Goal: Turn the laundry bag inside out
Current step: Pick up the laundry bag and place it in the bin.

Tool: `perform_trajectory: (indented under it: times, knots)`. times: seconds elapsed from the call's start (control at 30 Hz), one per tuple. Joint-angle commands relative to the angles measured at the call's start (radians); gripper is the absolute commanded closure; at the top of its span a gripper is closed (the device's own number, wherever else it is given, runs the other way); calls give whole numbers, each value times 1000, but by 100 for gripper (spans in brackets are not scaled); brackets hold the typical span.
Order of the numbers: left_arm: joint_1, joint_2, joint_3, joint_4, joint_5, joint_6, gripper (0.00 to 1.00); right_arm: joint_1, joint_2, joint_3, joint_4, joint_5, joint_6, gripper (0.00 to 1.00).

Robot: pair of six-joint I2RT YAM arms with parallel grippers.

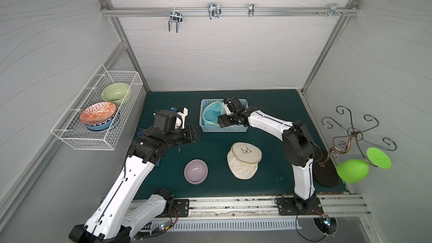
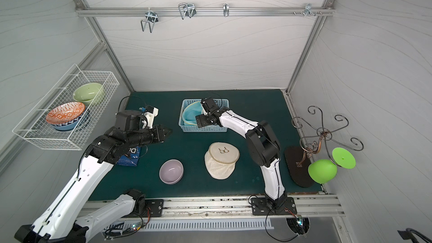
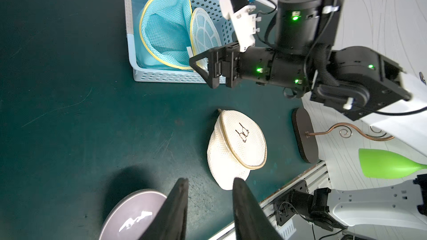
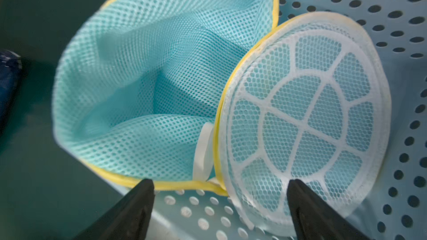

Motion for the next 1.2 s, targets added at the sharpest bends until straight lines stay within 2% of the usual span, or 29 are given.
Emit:
perform_trajectory:
  times: [0.0,0.2,0.3,0.33,0.43,0.57,0.67,0.93,1.17]
  knots:
    - [5,8,-1,57,10,-4,65,-3,32,57,30,73,-11,11]
    - [10,37,-22,103,9,-15,64,-2,-24,22,113,78,-35,12]
    - [14,138,-29,210,21,-71,65,-12,-76,-10,128,95,-24,12]
    - [14,186,-18,228,-7,-82,66,-23,-96,-31,137,84,-3,12]
    - [16,319,45,263,-71,-65,68,-57,-180,-140,213,36,39,13]
    - [19,459,107,375,-186,-73,66,-85,-293,-286,276,-2,61,13]
    - [22,614,236,369,-226,-42,67,-89,-358,-343,273,-18,61,13]
    - [51,883,471,336,-294,47,66,-90,-521,-473,303,-50,84,12]
    - [74,1001,529,332,-269,70,65,-89,-618,-539,317,-82,102,10]
